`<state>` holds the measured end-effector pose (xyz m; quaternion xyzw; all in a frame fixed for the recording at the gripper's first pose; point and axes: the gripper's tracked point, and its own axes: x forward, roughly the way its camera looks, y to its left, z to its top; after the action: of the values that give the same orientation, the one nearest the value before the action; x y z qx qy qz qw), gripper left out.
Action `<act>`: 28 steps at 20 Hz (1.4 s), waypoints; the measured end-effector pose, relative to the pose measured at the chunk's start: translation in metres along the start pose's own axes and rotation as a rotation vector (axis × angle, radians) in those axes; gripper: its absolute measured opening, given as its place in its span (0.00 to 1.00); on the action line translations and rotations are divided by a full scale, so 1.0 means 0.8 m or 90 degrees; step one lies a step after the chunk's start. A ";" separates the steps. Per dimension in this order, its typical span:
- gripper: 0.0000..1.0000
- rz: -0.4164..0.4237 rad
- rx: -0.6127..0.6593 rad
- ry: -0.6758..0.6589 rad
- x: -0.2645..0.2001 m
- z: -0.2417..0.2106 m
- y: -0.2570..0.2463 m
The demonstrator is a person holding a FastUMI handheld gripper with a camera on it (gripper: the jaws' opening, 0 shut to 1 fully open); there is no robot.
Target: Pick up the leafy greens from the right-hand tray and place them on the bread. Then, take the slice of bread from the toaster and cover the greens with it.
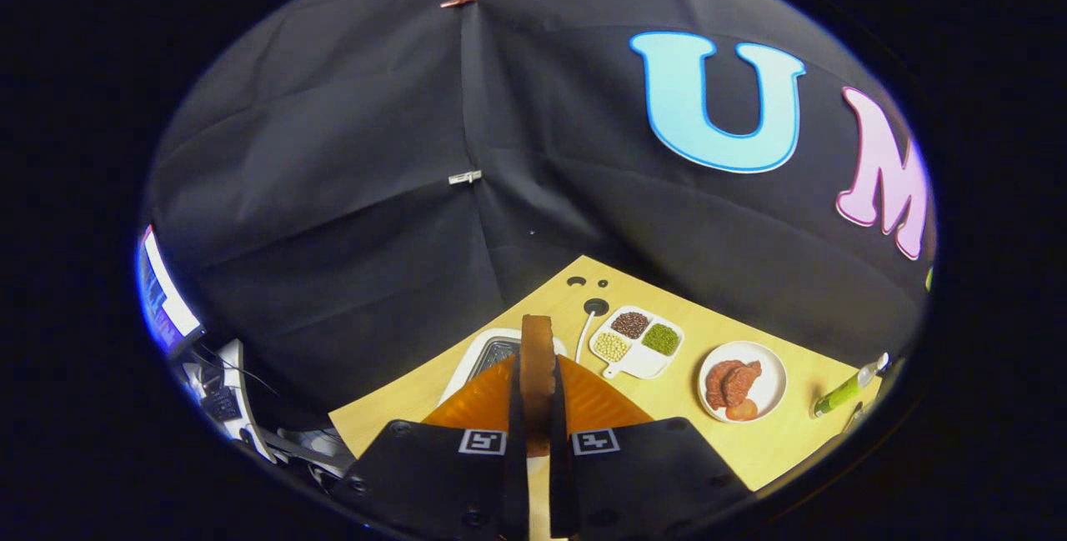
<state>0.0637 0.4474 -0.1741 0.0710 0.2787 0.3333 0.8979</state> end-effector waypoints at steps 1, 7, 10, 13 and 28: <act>0.14 -0.008 0.011 -0.008 -0.016 0.002 -0.013; 0.14 -0.104 0.066 -0.030 -0.089 -0.040 -0.115; 0.14 -0.165 0.106 -0.014 -0.112 -0.091 -0.161; 0.14 -0.217 0.156 -0.003 -0.128 -0.150 -0.197; 0.14 -0.191 0.414 -0.013 -0.059 -0.282 -0.184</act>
<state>-0.0073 0.2912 -0.3874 0.3146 0.3688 0.0908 0.8699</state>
